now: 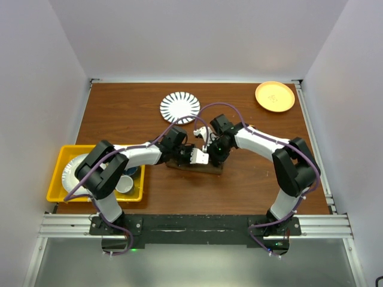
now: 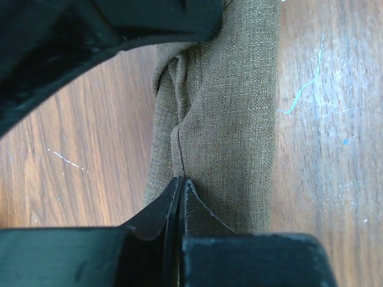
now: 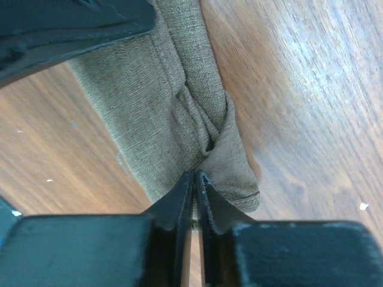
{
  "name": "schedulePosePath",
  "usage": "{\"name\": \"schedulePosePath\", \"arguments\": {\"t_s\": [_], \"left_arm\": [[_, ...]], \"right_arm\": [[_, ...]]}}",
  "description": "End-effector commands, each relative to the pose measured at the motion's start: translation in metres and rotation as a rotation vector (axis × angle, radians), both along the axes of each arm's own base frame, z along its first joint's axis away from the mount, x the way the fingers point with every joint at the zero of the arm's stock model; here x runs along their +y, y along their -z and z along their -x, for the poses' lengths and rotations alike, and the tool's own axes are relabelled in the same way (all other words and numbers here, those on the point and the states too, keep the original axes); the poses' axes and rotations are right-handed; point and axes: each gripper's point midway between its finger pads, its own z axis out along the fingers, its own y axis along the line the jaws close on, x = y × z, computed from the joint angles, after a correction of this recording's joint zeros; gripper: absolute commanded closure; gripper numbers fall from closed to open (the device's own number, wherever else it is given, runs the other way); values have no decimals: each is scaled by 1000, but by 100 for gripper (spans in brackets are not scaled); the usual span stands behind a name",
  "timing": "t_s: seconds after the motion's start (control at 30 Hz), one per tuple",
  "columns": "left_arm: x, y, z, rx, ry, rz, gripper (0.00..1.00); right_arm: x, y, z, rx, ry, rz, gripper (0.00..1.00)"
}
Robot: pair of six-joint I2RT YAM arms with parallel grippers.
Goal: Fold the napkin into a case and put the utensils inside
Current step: Stuff the top corner of the smaller-rectangle-folded napkin at the center of the board, then pick up the smaller rectangle-folded napkin from the center of the board.
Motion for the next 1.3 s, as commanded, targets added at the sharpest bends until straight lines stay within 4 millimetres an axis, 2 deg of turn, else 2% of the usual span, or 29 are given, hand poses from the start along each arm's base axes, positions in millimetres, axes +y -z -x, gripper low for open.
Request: {"name": "schedulePosePath", "arguments": {"t_s": [0.0, 0.07, 0.13, 0.23, 0.33, 0.47, 0.63, 1.0, 1.27], "left_arm": [[4, 1, -6, -33, 5, -37, 100], [3, 1, -5, -38, 9, -38, 100], [4, 1, -4, -36, 9, -39, 100], [4, 1, -3, -40, 14, -39, 100], [4, 2, -3, -43, 17, -39, 100], [3, 0, -3, -52, 19, -34, 100], [2, 0, -2, -58, 23, -32, 100], [3, 1, -1, -65, 21, -32, 100], [4, 1, 0, -66, 20, -35, 100]], "right_arm": [[10, -39, -1, 3, 52, -73, 80], [15, -56, -7, -7, 75, -116, 71], [17, -66, -16, -11, 88, -141, 68], [13, -75, -25, -1, 111, -171, 66], [11, -73, -35, -3, 100, -182, 60], [19, -62, -45, 1, 59, -191, 51], [33, -46, -53, 45, 36, -198, 46], [53, -21, -51, 133, -17, -222, 46], [61, -4, -39, 229, -29, -243, 48]]}}
